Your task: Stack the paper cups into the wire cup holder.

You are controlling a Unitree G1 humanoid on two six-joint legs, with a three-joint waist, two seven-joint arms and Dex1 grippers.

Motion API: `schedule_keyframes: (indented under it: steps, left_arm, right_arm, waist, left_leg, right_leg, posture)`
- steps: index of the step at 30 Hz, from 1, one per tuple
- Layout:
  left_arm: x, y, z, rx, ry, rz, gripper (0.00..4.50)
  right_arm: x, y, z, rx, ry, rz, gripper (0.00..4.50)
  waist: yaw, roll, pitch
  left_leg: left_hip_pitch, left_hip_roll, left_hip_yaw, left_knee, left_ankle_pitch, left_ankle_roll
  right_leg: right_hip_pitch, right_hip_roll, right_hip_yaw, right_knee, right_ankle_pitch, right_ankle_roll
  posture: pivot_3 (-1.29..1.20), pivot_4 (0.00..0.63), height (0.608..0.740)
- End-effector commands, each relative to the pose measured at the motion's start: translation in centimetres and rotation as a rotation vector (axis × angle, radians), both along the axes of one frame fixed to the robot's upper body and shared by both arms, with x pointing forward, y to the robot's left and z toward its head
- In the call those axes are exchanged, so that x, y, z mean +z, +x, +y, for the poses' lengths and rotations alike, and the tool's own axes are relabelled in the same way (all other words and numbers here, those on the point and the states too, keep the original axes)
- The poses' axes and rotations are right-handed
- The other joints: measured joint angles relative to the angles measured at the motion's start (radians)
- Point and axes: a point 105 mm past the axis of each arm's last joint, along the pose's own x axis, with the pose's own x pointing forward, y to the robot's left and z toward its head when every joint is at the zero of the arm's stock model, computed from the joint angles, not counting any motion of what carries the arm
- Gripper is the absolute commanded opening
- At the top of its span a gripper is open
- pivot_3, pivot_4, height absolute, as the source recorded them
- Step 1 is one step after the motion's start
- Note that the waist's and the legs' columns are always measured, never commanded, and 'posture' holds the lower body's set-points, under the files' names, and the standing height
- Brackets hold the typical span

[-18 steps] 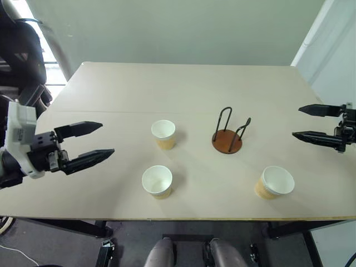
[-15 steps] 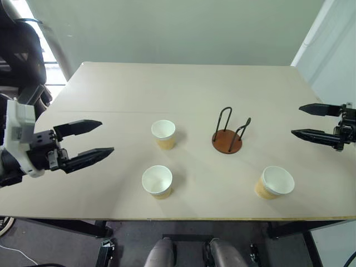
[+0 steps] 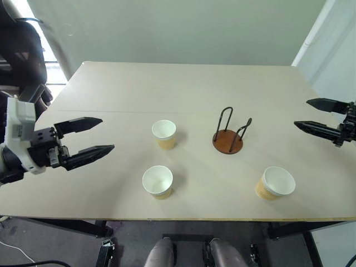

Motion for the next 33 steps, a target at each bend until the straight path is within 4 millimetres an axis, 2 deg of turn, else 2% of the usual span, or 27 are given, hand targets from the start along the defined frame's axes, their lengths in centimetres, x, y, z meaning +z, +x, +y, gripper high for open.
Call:
schedule_keyframes:
  steps: [1,4,8,12,18,24,28,33]
  left_arm:
    - [0.7,0.2,0.1,0.011,0.009,-0.051,4.47]
    - [1.3,0.9,0.3,0.062,-0.004,-0.098,4.47]
    - [1.5,1.7,0.7,0.139,-0.028,-0.130,4.47]
    - [1.3,1.3,0.4,0.106,-0.032,-0.090,4.47]
    - [1.1,1.0,0.1,0.072,-0.055,-0.045,4.47]
    - [1.2,0.9,0.0,0.054,-0.063,-0.041,4.47]
    - [1.0,1.1,-0.1,0.051,-0.058,-0.042,4.47]
    - [1.1,1.0,-0.7,0.029,-0.050,-0.050,4.47]
  right_arm:
    - [1.2,-1.1,0.2,0.021,0.070,-0.064,4.50]
    - [0.4,-1.1,0.4,-0.002,0.087,-0.031,4.50]
    - [-0.7,-1.4,1.3,0.061,0.087,0.051,4.50]
    - [-1.3,-1.6,1.7,0.089,0.105,0.150,4.50]
    - [-2.3,-0.7,2.5,0.051,0.044,0.170,4.50]
    - [-3.2,-1.2,3.6,0.083,0.020,0.187,4.50]
    - [-5.4,-1.3,5.9,0.102,-0.032,0.245,4.50]
    - [-6.5,-0.8,8.2,0.109,0.002,0.249,4.50]
  waist:
    - [0.000,0.000,0.000]
    - [0.000,0.000,0.000]
    - [-0.001,0.000,0.000]
    - [-0.002,-0.001,0.000]
    - [-0.002,-0.001,0.000]
    - [-0.001,-0.001,0.000]
    - [-0.002,-0.001,0.000]
    - [-0.002,-0.001,0.000]
  left_leg:
    - [0.000,0.000,0.000,0.000,0.000,0.000]
    - [0.000,0.000,0.000,0.000,0.000,0.000]
    - [0.000,0.000,0.000,0.000,0.001,0.000]
    - [0.001,0.000,0.000,0.000,0.001,0.000]
    - [0.001,-0.001,0.000,0.000,0.001,0.000]
    - [0.001,-0.001,0.000,0.000,0.001,0.000]
    - [0.001,-0.001,0.000,0.000,0.001,0.000]
    - [0.001,-0.001,0.000,0.001,0.002,0.000]
  right_leg:
    - [0.000,0.000,0.000,0.000,0.000,0.000]
    - [0.000,0.000,0.000,0.000,-0.001,0.000]
    - [0.000,0.000,0.000,0.000,-0.001,0.000]
    - [0.001,0.000,0.000,0.000,-0.001,0.000]
    - [0.001,0.000,0.000,0.000,-0.002,0.002]
    - [0.001,0.000,0.000,0.000,-0.002,0.002]
    - [0.001,0.000,0.000,0.000,-0.001,0.002]
    - [0.001,0.000,0.000,0.000,-0.001,0.002]
  posture:
    - [0.00,0.150,0.740]
    - [0.00,0.150,0.740]
    - [0.00,0.150,0.740]
    - [0.00,0.150,0.740]
    - [0.00,0.150,0.740]
    - [0.00,0.150,0.740]
    - [0.00,0.150,0.740]
    - [0.00,0.150,0.740]
